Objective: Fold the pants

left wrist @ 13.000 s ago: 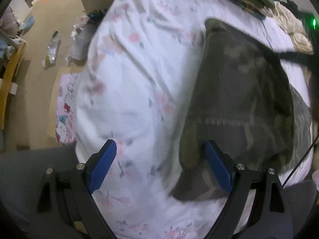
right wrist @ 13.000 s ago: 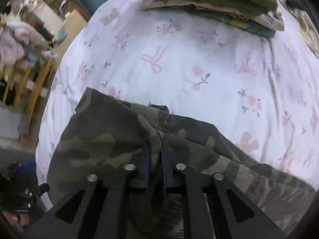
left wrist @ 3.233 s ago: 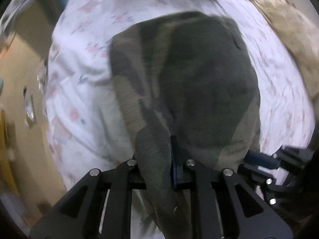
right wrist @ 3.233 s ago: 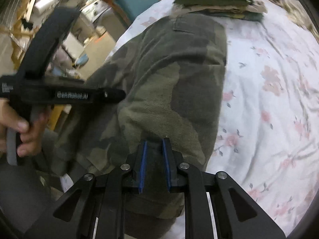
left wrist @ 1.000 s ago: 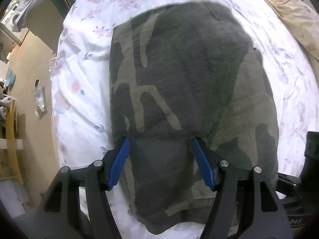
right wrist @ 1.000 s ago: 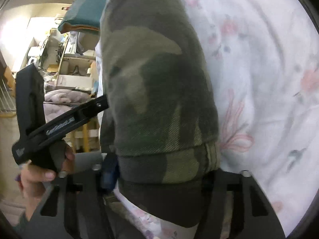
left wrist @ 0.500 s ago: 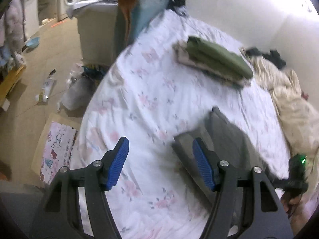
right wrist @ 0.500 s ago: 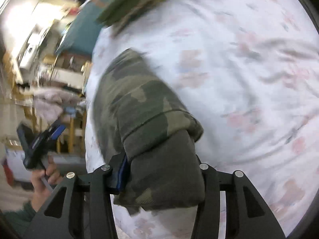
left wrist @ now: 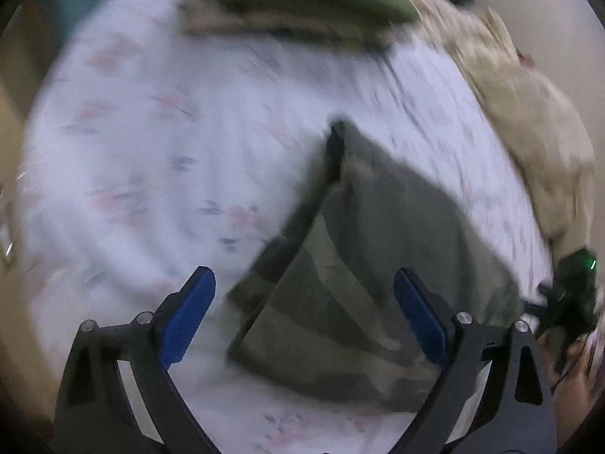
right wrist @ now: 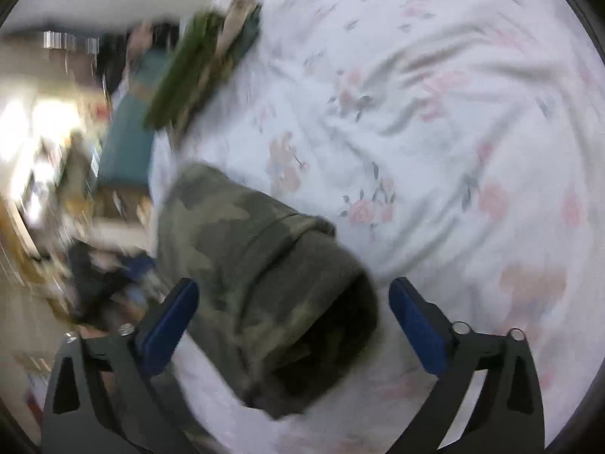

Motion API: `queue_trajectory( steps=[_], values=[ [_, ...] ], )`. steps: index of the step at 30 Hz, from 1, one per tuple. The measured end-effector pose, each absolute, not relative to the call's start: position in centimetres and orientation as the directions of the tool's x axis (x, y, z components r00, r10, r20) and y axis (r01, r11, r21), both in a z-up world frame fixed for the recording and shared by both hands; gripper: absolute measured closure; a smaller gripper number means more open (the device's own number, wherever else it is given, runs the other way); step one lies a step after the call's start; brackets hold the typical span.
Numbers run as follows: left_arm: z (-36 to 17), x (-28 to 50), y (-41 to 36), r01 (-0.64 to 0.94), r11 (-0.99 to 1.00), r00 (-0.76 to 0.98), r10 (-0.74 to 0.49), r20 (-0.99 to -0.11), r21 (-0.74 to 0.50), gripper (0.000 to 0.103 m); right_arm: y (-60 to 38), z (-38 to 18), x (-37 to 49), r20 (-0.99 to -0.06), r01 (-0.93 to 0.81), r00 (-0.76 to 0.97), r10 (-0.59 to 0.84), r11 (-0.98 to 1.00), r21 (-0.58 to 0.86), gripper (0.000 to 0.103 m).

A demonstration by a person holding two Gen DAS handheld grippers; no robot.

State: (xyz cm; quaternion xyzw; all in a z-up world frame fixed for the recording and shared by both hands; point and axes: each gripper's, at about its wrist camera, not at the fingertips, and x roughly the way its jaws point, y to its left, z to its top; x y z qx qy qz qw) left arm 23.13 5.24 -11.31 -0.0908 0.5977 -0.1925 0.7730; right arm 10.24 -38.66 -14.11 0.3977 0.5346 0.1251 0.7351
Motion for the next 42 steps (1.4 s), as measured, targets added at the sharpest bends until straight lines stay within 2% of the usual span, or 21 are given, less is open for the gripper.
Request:
queue_trajectory(
  steps=[2, 4, 6, 8, 10, 11, 13, 14, 16, 19, 22, 26, 28, 31, 33, 34, 36, 37, 38, 40, 42],
  values=[
    [-13.2, 23.6, 4.6, 0.223, 0.878, 0.170, -0.462, -0.870, -0.423, 0.008, -38.3, -15.1, 8.4, -0.693, 0.299, 0.424, 0.583, 0.632, 0.715, 0.000],
    [-14.0, 24.0, 4.5, 0.220, 0.861, 0.160, -0.495, -0.854, -0.458, 0.001, -37.0, -16.8, 7.9, -0.693, 0.339, 0.400, 0.600, 0.606, 0.720, 0.000],
    [-14.7, 24.4, 4.4, 0.216, 0.842, 0.156, -0.529, -0.834, -0.494, 0.002, -35.7, -18.6, 8.1, -0.675, 0.361, 0.363, 0.643, 0.570, 0.738, 0.000],
    [-14.4, 24.2, 3.9, 0.235, 0.819, 0.161, -0.565, -0.810, -0.524, 0.012, -34.3, -19.9, 8.8, -0.665, 0.348, 0.327, 0.671, 0.569, 0.745, 0.000],
    [-13.8, 23.7, 3.0, 0.281, 0.811, 0.162, -0.567, -0.807, -0.514, 0.044, -33.2, -19.7, 9.6, -0.675, 0.303, 0.358, 0.645, 0.603, 0.738, 0.001],
    [-13.2, 23.1, 2.6, 0.308, 0.821, 0.183, -0.548, -0.816, -0.481, 0.051, -32.7, -19.3, 9.8, -0.666, 0.275, 0.381, 0.641, 0.609, 0.744, 0.024],
    [-12.1, 22.7, 2.3, 0.335, 0.830, 0.201, -0.526, -0.827, -0.446, 0.080, -31.6, -17.5, 10.3, -0.676, 0.205, 0.410, 0.612, 0.661, 0.722, 0.050],
    [-11.3, 22.6, 2.4, 0.324, 0.836, 0.206, -0.519, -0.830, -0.443, 0.083, -31.2, -16.3, 10.4, -0.685, 0.166, 0.425, 0.592, 0.693, 0.702, 0.059],
    [-9.9, 22.5, 2.8, 0.310, 0.834, 0.221, -0.529, -0.819, -0.456, 0.087, -31.3, -14.3, 10.6, -0.679, 0.129, 0.450, 0.581, 0.710, 0.692, 0.065],
    [-6.1, 21.3, 3.2, 0.313, 0.829, 0.262, -0.544, -0.797, -0.462, 0.088, -32.1, -10.4, 11.4, -0.642, 0.052, 0.495, 0.585, 0.718, 0.694, 0.067],
    [-1.2, 19.7, 4.0, 0.238, 0.832, 0.298, -0.554, -0.777, -0.501, 0.087, -33.3, -5.8, 12.4, -0.622, 0.014, 0.522, 0.583, 0.724, 0.690, 0.068],
    [2.4, 13.9, 4.8, 0.135, 0.889, 0.374, -0.455, -0.808, -0.438, 0.087, -32.8, -3.7, 15.1, -0.653, -0.014, 0.390, 0.650, 0.713, 0.701, 0.067],
    [0.8, 12.2, 5.3, 0.085, 0.896, 0.344, -0.437, -0.831, -0.436, 0.087, -31.6, -4.3, 15.8, -0.687, -0.085, 0.329, 0.648, 0.745, 0.662, 0.067],
    [-5.3, 9.5, 5.8, 0.010, 0.905, 0.252, -0.413, -0.875, -0.424, 0.086, -30.7, -8.4, 14.7, -0.734, -0.123, 0.250, 0.631, 0.773, 0.622, 0.066],
    [-9.9, 8.4, 4.7, 0.047, 0.942, 0.151, -0.335, -0.930, -0.332, 0.085, -29.6, -12.0, 13.8, -0.789, -0.094, 0.216, 0.575, 0.816, 0.570, 0.066],
    [-10.7, 8.3, 4.2, 0.077, 0.948, 0.131, -0.317, -0.939, -0.309, 0.081, -29.2, -14.3, 12.7, -0.829, -0.059, 0.189, 0.527, 0.849, 0.526, 0.062],
    [-10.7, 8.4, 3.3, 0.162, 0.951, 0.120, -0.285, -0.951, -0.265, 0.080, -30.3, -15.3, 11.5, -0.835, 0.008, 0.222, 0.504, 0.855, 0.519, 0.046],
    [-10.3, 8.3, 3.4, 0.176, 0.949, 0.122, -0.286, -0.951, -0.262, 0.076, -31.0, -15.0, 11.3, -0.839, 0.060, 0.222, 0.497, 0.852, 0.520, 0.034],
    [-9.9, 8.2, 3.8, 0.164, 0.952, 0.125, -0.281, -0.951, -0.260, 0.071, -31.7, -14.4, 11.1, -0.841, 0.105, 0.227, 0.491, 0.846, 0.523, 0.033],
    [-9.1, 7.9, 5.1, 0.091, 0.979, 0.152, -0.195, -0.969, -0.183, 0.032, -32.9, -11.9, 10.2, -0.830, 0.096, 0.304, 0.467, 0.852, 0.514, 0.033],
    [-7.7, 7.0, 6.8, 0.009, 0.988, 0.229, -0.153, -0.961, -0.155, 0.029, -33.8, -9.4, 8.5, -0.815, 0.081, 0.402, 0.418, 0.870, 0.486, 0.033]
  ],
)
